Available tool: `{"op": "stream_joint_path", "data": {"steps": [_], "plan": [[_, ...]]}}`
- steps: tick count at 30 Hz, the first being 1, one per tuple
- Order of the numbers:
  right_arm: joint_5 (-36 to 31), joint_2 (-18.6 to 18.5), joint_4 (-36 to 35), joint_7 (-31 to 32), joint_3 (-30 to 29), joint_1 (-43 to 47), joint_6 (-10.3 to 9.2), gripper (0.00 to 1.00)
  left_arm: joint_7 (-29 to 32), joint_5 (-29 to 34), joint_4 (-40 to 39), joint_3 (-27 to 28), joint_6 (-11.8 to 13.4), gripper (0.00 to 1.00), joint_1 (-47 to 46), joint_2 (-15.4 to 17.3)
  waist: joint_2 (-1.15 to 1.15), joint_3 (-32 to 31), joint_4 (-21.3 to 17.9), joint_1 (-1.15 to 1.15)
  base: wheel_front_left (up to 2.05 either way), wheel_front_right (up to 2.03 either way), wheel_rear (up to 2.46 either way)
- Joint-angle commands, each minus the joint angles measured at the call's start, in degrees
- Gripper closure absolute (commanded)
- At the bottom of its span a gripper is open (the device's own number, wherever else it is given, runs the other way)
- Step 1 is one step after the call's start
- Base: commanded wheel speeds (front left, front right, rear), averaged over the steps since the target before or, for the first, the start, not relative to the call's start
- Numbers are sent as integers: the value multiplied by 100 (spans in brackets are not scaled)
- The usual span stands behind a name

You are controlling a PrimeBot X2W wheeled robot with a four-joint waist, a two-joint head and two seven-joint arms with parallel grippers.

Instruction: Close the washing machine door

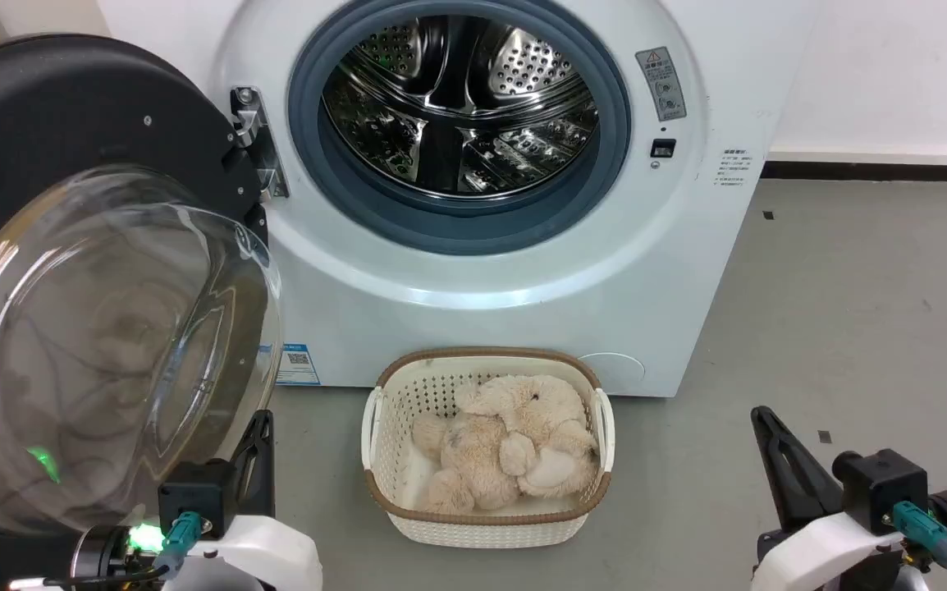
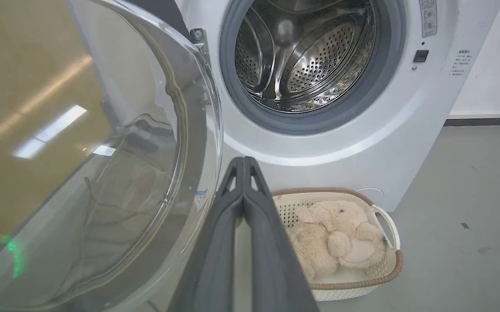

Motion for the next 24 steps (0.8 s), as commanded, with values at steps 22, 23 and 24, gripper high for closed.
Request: {"op": "stream_joint_path", "data": {"steps": [22,23,24], "plan": [[75,0,4,-81,-27,23,0,0,-82,-32,25,-56,42,0,-2,-1,0,3,10,0,0,0,0],[85,1,3,-93,-30,26,0,0,-94,-36,27,-64,47,0,-2,-1,0,4,15,0,0,0,0],[95,1,2,-105,-32,30,0,0,-105,-40,28,-71,53,0,-3,-1,0,4,22,0,0,0,0]]}}
